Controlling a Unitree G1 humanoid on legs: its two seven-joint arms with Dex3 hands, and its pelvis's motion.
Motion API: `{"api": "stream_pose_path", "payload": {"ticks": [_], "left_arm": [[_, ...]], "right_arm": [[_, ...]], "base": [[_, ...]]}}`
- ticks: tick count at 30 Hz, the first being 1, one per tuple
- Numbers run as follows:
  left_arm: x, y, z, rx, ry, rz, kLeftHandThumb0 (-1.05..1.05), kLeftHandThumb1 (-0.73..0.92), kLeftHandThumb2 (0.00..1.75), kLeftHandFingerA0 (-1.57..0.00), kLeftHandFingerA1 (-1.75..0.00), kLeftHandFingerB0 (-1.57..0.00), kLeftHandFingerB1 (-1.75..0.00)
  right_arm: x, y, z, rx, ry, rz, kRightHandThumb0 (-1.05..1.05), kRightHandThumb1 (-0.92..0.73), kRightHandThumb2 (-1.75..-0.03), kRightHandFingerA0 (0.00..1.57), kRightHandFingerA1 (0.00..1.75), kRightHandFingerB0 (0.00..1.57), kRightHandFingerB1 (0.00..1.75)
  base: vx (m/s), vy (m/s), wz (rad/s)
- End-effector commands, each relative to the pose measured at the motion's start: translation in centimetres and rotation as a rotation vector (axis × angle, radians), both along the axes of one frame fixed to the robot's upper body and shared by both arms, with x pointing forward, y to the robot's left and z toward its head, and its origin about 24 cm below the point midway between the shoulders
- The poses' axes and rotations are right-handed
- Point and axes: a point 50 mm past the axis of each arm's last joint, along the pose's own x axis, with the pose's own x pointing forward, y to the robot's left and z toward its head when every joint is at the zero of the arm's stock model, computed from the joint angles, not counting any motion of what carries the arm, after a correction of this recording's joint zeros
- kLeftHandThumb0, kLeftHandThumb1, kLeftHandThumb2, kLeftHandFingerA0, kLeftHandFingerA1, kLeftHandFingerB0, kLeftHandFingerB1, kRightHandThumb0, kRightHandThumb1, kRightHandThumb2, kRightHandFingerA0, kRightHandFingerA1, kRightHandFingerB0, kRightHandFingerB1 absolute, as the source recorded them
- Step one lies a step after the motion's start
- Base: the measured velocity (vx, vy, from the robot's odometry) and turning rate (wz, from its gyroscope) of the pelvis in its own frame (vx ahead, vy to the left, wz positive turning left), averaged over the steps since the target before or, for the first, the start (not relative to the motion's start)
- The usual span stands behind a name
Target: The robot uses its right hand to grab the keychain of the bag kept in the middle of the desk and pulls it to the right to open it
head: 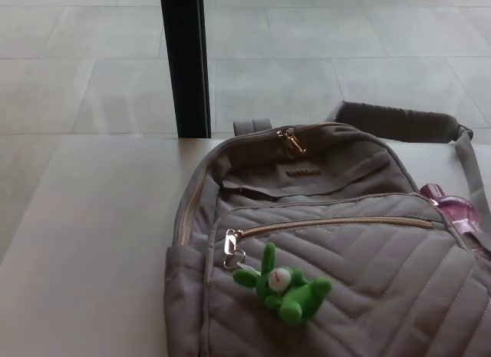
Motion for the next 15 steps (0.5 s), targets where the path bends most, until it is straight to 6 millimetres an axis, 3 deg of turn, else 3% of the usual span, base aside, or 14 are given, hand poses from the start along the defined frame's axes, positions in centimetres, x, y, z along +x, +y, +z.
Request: {"api": "stream_pose_path", "payload": {"ticks": [1, 2, 3, 4, 5, 6, 7, 8, 10, 11, 12, 13, 14, 15], "left_arm": [[0.8, 0.9, 0.9, -0.007, -0.081, -0.017, -0.64, 0.50, 0.84, -0.20, -0.52, -0.16, -0.42], [0.8, 0.9, 1.0, -0.008, -0.084, -0.019, -0.64, 0.50, 0.84, -0.20, -0.52, -0.16, -0.42], [0.8, 0.9, 1.0, -0.011, -0.087, -0.016, -0.60, 0.65, 0.60, -0.24, -0.45, -0.23, -0.29], [0.7, 0.9, 1.0, -0.014, -0.093, -0.010, -0.64, 0.50, 0.84, -0.20, -0.53, -0.17, -0.42], [0.7, 0.9, 0.9, -0.013, -0.090, -0.006, -0.65, 0.50, 0.85, -0.23, -0.54, -0.17, -0.42], [0.8, 0.8, 0.9, -0.010, -0.092, -0.002, -0.65, 0.49, 0.85, -0.24, -0.54, -0.17, -0.42], [0.8, 0.8, 0.9, -0.009, -0.092, -0.001, -0.65, 0.49, 0.85, -0.24, -0.54, -0.17, -0.42], [0.8, 0.8, 0.9, -0.010, -0.097, -0.001, -0.62, 0.63, 0.59, -0.24, -0.46, -0.26, -0.30], [0.8, 0.8, 0.9, -0.008, -0.100, -0.005, -0.63, 0.64, 0.59, -0.25, -0.46, -0.25, -0.29], [0.8, 0.8, 0.9, -0.010, -0.100, -0.001, -0.64, 0.62, 0.59, -0.25, -0.46, -0.26, -0.29], [0.8, 0.8, 0.8, -0.013, -0.104, 0.008, -0.63, 0.63, 0.59, -0.25, -0.47, -0.26, -0.29], [0.9, 0.8, 0.8, -0.014, -0.107, 0.007, -0.63, 0.63, 0.59, -0.25, -0.47, -0.26, -0.29], [0.9, 0.7, 0.8, -0.015, -0.109, 0.003, -0.64, 0.63, 0.59, -0.25, -0.47, -0.26, -0.30], [0.9, 0.7, 0.8, -0.014, -0.104, -0.001, -0.64, 0.63, 0.59, -0.27, -0.47, -0.26, -0.30]], "right_arm": [[2.0, -2.6, 3.5, -0.096, -0.290, -0.106, -0.50, -0.63, -0.59, 0.63, 0.58, 0.27, 0.30], [2.5, -2.8, 3.9, -0.098, -0.325, -0.121, -0.50, -0.63, -0.59, 0.63, 0.58, 0.27, 0.30], [3.0, -2.9, 4.5, -0.103, -0.372, -0.119, -0.58, -0.53, -0.83, 0.65, 0.70, 0.19, 0.42], [5.4, -3.2, 6.8, -0.097, -0.539, -0.108, -0.63, -0.51, -0.80, 0.79, 1.00, 0.15, 0.41], [6.2, -3.4, 7.5, -0.111, -0.566, -0.114, -0.56, -0.63, -0.59, 0.65, 0.75, 0.24, 0.29], [7.4, -3.6, 8.7, -0.113, -0.617, -0.111, -0.63, -0.53, -0.84, 0.53, 0.63, 0.16, 0.41], [7.6, -3.5, 8.8, -0.111, -0.621, -0.111, -0.63, -0.53, -0.84, 0.53, 0.63, 0.16, 0.41], [9.1, -3.5, 10.6, -0.120, -0.703, -0.094, -0.64, -0.64, -0.60, 0.55, 0.47, 0.18, 0.28], [11.5, -3.2, 13.2, -0.125, -0.817, -0.069, -0.61, -0.65, -0.60, 0.61, 0.50, 0.17, 0.27], [12.6, -3.1, 14.6, -0.129, -0.880, -0.056, -0.70, -0.52, -0.83, 0.77, 0.71, 0.11, 0.40], [13.8, -2.9, 16.1, -0.140, -0.926, -0.046, -0.69, -0.64, -0.60, 0.68, 0.52, 0.17, 0.28], [14.3, -2.7, 16.9, -0.138, -0.947, -0.044, -0.69, -0.64, -0.60, 0.68, 0.52, 0.17, 0.28], [16.0, -1.9, 19.1, -0.148, -1.043, -0.022, -0.76, -0.64, -0.60, 0.85, 1.20, 0.19, 0.34], [17.2, -0.8, 21.0, -0.147, -1.131, 0.016, -0.84, -0.54, -0.89, 0.95, 0.96, 0.16, 0.47]], "base": [[0.00, 0.000, 0.00], [0.00, 0.000, 0.00], [0.00, 0.000, 0.00], [0.00, 0.000, 0.00], [0.00, 0.000, 0.00], [0.00, 0.000, 0.00], [0.00, 0.000, 0.00], [0.00, 0.000, 0.00], [0.00, 0.000, 0.00], [0.00, 0.000, 0.00], [0.00, 0.000, 0.00], [0.00, 0.000, 0.00], [0.00, 0.000, 0.00], [0.00, 0.000, 0.00]]}}
